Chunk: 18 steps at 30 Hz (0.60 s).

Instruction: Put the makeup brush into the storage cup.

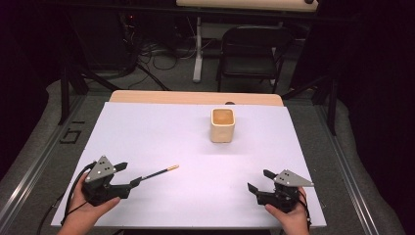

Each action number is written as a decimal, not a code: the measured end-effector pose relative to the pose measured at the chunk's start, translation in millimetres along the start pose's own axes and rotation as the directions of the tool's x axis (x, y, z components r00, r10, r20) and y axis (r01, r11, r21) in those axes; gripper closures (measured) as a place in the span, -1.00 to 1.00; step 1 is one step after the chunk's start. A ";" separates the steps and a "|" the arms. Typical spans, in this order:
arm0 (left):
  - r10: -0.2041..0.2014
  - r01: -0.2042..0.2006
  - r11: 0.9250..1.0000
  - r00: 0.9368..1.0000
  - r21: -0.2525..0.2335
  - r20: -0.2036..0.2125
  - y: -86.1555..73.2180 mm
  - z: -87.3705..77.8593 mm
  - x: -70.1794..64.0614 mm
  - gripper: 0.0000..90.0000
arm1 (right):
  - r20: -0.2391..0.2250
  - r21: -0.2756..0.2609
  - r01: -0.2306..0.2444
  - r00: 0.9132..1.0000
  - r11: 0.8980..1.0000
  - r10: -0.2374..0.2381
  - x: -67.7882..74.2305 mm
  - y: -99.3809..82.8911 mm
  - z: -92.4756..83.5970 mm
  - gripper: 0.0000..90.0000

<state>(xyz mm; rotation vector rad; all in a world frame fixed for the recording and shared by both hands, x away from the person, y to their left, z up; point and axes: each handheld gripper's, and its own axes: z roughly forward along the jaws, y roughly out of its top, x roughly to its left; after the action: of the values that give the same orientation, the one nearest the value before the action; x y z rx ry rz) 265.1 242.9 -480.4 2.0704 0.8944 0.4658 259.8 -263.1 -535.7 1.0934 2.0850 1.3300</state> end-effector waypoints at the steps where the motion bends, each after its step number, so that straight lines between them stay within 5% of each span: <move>1: 0.005 -0.005 1.000 1.000 0.009 0.000 0.8 -0.2 0.8 -0.33 | -0.003 -0.002 0.000 1.000 1.000 0.000 0.0 -0.1 0.1 -0.51; 18: 0.028 -0.031 0.985 0.999 0.170 0.017 11.7 5.0 8.6 -0.32 | -0.001 0.023 0.005 1.000 1.000 -0.005 0.0 0.3 -0.7 -0.51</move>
<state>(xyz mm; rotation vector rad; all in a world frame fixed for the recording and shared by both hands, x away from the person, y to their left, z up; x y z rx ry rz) 279.0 241.6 -473.9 2.2421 0.9233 0.4009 259.4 -263.4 -535.2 1.0964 2.1067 1.3075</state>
